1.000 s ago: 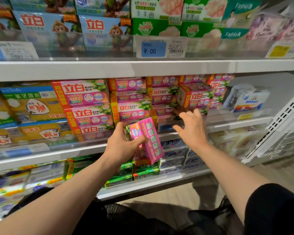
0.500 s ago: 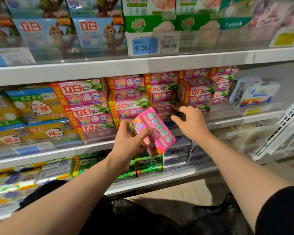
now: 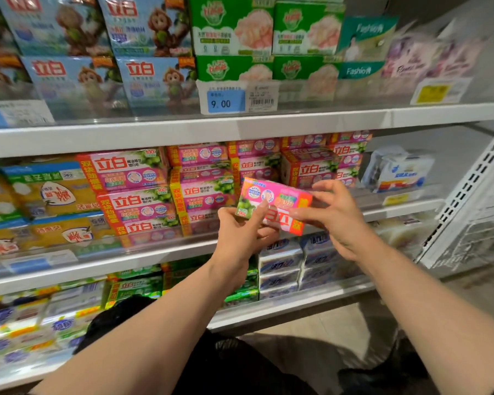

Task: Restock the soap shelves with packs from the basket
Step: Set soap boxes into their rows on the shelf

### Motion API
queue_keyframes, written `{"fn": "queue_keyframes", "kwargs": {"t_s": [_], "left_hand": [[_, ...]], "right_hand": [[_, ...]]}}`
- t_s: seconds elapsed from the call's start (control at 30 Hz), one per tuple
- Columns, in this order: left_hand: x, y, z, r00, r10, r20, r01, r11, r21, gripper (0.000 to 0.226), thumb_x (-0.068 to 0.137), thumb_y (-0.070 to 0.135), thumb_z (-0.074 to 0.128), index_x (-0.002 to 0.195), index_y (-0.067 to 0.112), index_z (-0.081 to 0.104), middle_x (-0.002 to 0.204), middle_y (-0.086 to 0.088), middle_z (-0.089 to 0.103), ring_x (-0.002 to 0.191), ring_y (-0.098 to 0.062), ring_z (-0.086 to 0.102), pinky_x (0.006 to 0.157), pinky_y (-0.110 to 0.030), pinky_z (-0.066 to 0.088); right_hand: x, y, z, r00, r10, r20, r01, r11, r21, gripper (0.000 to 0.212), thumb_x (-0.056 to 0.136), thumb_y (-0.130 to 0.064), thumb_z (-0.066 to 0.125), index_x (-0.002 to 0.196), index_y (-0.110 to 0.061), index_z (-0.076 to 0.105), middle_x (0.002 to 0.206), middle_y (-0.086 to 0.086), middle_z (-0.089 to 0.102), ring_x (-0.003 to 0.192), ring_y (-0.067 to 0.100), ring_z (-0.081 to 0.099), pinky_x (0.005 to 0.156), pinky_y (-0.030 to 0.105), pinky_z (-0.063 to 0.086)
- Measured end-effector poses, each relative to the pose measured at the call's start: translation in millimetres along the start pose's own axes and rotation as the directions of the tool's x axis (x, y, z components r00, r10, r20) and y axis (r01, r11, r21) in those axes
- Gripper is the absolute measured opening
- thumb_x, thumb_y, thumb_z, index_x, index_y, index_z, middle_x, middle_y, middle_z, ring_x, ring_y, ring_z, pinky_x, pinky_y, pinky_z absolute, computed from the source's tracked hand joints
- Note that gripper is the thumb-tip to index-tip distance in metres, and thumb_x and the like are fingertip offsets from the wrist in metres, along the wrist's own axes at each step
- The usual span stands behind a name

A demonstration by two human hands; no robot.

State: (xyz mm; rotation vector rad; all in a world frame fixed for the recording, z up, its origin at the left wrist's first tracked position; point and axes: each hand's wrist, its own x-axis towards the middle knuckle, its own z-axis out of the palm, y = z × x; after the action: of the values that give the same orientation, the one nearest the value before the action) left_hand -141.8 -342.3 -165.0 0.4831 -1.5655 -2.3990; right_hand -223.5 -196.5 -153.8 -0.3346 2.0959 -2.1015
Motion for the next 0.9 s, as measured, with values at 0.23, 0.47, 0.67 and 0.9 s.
{"fn": "queue_keyframes", "kwargs": {"t_s": [0.23, 0.47, 0.67, 0.9], "left_hand": [[-4, 13, -16, 0.975, 0.206, -0.078, -0.166, 0.922, 0.35, 0.027, 0.093, 0.018, 0.063, 0.115, 0.015, 0.048, 0.101, -0.006, 0.066, 0.084, -0.016, 0.069, 0.075, -0.035, 0.06], [0, 15, -44, 0.884, 0.467, 0.019, -0.296, 0.529, 0.795, 0.042, 0.085, 0.018, 0.071, 0.122, 0.022, 0.05, 0.117, 0.003, 0.055, 0.098, -0.013, 0.06, 0.087, -0.038, 0.054], [11, 15, -51, 0.892, 0.451, 0.028, -0.231, 0.401, 0.886, 0.056, 0.085, 0.02, 0.07, 0.135, 0.027, 0.044, 0.125, -0.002, 0.043, 0.094, -0.021, 0.062, 0.087, -0.036, 0.052], [20, 9, -39, 0.896, 0.433, 0.098, -0.266, 0.347, 0.899, 0.059, 0.085, 0.021, 0.07, 0.136, 0.019, 0.041, 0.12, -0.005, 0.044, 0.094, -0.023, 0.059, 0.08, -0.031, 0.046]], "right_hand": [[13, -1, 4, 0.954, 0.29, -0.082, -0.255, 0.922, 0.29, 0.049, 0.078, -0.02, 0.077, 0.119, -0.002, 0.057, 0.094, 0.012, 0.072, 0.08, 0.022, 0.07, 0.061, 0.035, 0.056], [32, 2, 27, 0.907, 0.398, -0.137, -0.317, 0.86, 0.399, 0.066, 0.073, -0.03, 0.081, 0.127, -0.009, 0.05, 0.105, 0.012, 0.069, 0.086, 0.022, 0.069, 0.043, 0.027, 0.052], [42, -1, 32, 0.892, 0.428, -0.144, -0.327, 0.834, 0.445, 0.063, 0.071, -0.027, 0.081, 0.125, -0.008, 0.055, 0.096, 0.013, 0.072, 0.077, 0.023, 0.072, 0.05, 0.032, 0.055], [29, -12, 30, 0.901, 0.433, -0.004, -0.362, 0.76, 0.54, 0.016, 0.085, -0.024, 0.07, 0.089, -0.012, 0.061, 0.085, 0.009, 0.067, 0.08, 0.022, 0.066, 0.065, 0.036, 0.056]]}}
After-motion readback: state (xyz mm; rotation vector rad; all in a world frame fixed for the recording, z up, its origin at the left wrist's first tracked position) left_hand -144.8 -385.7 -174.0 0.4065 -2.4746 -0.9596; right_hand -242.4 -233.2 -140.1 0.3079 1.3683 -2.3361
